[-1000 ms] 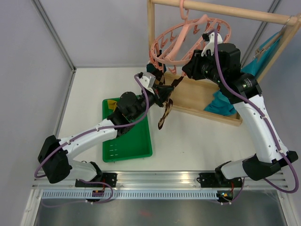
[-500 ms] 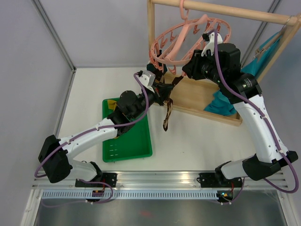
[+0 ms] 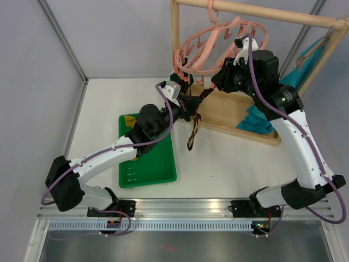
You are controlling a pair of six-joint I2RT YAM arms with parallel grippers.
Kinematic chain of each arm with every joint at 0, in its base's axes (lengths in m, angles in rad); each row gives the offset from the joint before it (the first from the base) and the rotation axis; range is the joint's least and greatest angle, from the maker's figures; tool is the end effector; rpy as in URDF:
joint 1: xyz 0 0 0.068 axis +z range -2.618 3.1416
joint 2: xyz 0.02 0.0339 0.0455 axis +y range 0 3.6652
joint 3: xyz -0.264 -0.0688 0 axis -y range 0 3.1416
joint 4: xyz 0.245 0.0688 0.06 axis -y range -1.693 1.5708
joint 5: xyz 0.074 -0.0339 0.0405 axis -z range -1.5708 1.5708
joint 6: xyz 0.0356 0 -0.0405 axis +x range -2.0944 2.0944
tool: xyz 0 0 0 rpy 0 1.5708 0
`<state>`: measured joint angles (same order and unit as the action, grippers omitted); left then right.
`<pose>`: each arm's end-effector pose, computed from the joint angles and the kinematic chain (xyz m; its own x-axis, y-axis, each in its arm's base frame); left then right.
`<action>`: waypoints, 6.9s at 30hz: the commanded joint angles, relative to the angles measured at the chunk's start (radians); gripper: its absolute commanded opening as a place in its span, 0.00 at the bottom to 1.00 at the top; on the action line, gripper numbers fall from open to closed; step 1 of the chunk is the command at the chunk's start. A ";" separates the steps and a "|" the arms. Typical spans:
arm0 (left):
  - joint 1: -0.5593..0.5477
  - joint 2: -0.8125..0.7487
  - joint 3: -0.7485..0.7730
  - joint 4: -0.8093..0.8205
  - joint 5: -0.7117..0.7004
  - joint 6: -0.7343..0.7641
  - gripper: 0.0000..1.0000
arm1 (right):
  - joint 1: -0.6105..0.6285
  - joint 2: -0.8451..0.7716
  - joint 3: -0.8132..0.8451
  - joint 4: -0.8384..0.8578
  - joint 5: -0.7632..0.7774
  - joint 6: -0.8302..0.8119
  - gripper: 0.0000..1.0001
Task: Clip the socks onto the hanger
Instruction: Clamp the sock onto the hanger.
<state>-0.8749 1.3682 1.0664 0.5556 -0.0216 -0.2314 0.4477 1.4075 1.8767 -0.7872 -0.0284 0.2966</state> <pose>0.2088 -0.2487 0.3841 -0.0162 -0.3382 -0.9409 0.7707 0.5953 -0.2273 0.2453 0.1189 0.5040 -0.4031 0.1305 -0.9058 -0.3547 0.8901 0.2861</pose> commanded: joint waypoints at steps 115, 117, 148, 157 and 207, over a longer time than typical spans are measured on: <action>-0.196 0.065 -0.048 0.291 -0.466 0.210 0.02 | -0.003 0.067 0.111 0.029 0.131 0.095 0.00; -0.196 0.071 -0.040 0.291 -0.468 0.210 0.02 | -0.003 0.067 0.111 0.028 0.125 0.093 0.00; -0.196 0.132 0.050 0.224 -0.382 0.216 0.02 | -0.004 0.062 0.108 0.028 0.127 0.087 0.00; -0.194 0.140 0.058 0.225 -0.383 0.224 0.02 | -0.003 0.065 0.111 0.026 0.128 0.084 0.00; -0.208 0.170 0.009 0.379 -0.460 0.268 0.02 | -0.003 0.093 0.133 0.016 0.136 0.102 0.00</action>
<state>-1.0687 1.5291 1.0309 0.8528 -0.4686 -0.0139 0.4477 1.4815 1.9606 -0.8627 0.0734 0.3641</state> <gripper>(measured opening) 0.030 0.305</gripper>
